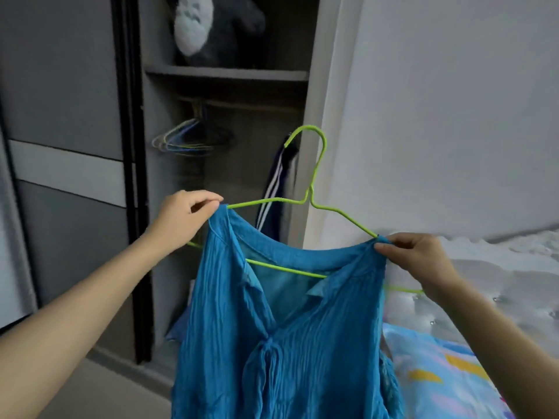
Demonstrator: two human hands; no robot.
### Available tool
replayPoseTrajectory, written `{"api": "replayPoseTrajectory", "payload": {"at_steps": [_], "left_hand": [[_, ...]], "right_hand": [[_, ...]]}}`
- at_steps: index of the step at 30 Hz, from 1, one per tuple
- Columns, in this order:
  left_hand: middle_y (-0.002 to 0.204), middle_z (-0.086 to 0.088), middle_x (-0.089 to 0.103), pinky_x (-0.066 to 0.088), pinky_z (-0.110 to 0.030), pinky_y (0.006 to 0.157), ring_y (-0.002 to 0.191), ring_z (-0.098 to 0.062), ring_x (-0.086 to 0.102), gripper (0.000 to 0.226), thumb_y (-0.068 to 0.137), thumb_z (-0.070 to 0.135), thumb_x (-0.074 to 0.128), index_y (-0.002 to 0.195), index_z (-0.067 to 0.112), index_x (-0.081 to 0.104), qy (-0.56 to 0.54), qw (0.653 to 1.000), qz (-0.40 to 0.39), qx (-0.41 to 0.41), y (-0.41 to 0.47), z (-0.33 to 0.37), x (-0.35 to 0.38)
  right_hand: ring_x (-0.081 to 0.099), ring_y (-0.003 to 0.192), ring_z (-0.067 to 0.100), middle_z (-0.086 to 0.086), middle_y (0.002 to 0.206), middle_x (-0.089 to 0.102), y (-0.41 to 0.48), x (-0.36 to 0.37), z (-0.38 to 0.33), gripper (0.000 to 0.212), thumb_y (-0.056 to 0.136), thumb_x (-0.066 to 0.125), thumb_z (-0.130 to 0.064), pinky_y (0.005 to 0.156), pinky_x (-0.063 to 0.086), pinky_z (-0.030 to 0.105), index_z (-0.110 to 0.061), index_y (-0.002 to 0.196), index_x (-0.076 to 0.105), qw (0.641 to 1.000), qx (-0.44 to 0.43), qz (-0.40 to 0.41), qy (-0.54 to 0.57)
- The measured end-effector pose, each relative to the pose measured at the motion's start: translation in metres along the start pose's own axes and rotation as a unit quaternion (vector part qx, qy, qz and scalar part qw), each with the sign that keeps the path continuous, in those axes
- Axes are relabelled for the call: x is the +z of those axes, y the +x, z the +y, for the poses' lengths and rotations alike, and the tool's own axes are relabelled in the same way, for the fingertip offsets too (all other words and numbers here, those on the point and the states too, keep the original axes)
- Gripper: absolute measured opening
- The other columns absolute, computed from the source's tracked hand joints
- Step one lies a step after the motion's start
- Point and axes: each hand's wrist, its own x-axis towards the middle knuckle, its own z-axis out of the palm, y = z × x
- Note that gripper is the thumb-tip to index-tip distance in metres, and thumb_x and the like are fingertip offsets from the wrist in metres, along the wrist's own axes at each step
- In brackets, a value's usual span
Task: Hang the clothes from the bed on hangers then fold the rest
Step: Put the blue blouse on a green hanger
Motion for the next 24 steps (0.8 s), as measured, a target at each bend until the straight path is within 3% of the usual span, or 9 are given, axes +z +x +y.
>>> {"api": "replayPoseTrajectory", "payload": {"at_steps": [2,4,7,10,13,19,24], "left_hand": [[0.095,0.001,0.066,0.034,-0.026,0.078,0.092,-0.016,0.051,0.022,0.093,0.013,0.055,0.109,0.015,0.070,0.063,0.998,0.009,0.006,0.011,-0.030,-0.021],[0.120,-0.004,0.064,0.034,-0.032,0.092,0.110,-0.024,0.050,0.026,0.094,0.014,0.054,0.117,0.012,0.066,0.133,0.990,0.009,0.047,0.023,-0.065,-0.037],[0.152,0.004,0.030,0.021,-0.035,0.104,0.138,-0.018,0.025,0.042,0.099,0.034,0.039,0.139,0.022,0.046,0.256,0.961,-0.078,0.065,0.034,-0.112,-0.045],[0.158,0.010,-0.003,0.011,-0.035,0.112,0.145,-0.010,-0.001,0.054,0.100,0.041,0.029,0.151,0.028,0.013,0.322,0.927,-0.190,0.032,0.046,-0.157,-0.039],[0.158,0.009,-0.011,0.009,-0.037,0.114,0.145,-0.011,-0.008,0.059,0.101,0.043,0.027,0.151,0.028,0.000,0.322,0.916,-0.238,0.009,0.069,-0.195,-0.035],[0.159,0.002,-0.009,0.016,-0.036,0.113,0.145,-0.018,-0.002,0.063,0.100,0.043,0.030,0.151,0.027,-0.002,0.306,0.937,-0.165,-0.012,0.129,-0.251,-0.017],[0.158,-0.006,-0.010,0.016,-0.038,0.113,0.145,-0.024,-0.001,0.067,0.098,0.046,0.031,0.150,0.025,-0.005,0.327,0.941,-0.079,-0.031,0.202,-0.290,0.007]], "right_hand": [[0.044,0.063,0.013,0.009,0.068,0.056,0.017,0.041,-0.007,0.022,0.081,0.069,-0.005,0.052,0.037,0.014,-0.017,0.064,0.070,1.000,0.002,-0.003,0.002],[0.044,0.066,0.016,0.010,0.069,0.056,0.033,0.084,-0.011,0.019,0.082,0.068,-0.004,0.055,0.037,0.018,-0.014,0.066,0.070,1.000,0.010,-0.006,0.010],[0.039,0.061,0.014,0.008,0.064,0.050,0.055,0.134,-0.014,0.016,0.083,0.067,-0.004,0.054,0.034,0.019,-0.008,0.067,0.069,1.000,0.030,0.004,-0.001],[0.034,0.056,0.013,0.005,0.059,0.045,0.081,0.171,-0.019,0.011,0.083,0.067,-0.004,0.044,0.032,0.012,0.004,0.076,0.068,0.998,0.065,0.021,-0.001],[0.032,0.053,0.013,0.003,0.056,0.042,0.113,0.198,-0.027,0.010,0.083,0.067,-0.003,0.034,0.027,0.007,0.005,0.078,0.066,0.995,0.092,0.049,0.007],[0.024,0.049,0.014,0.007,0.060,0.041,0.179,0.210,-0.030,0.013,0.083,0.068,-0.005,0.027,0.019,0.012,0.001,0.073,0.062,0.979,0.172,0.103,0.026],[0.021,0.023,0.003,0.006,0.054,0.041,0.254,0.234,-0.025,0.029,0.087,0.060,-0.006,0.028,0.011,0.009,-0.008,0.061,0.049,0.963,0.236,0.098,0.087]]}}
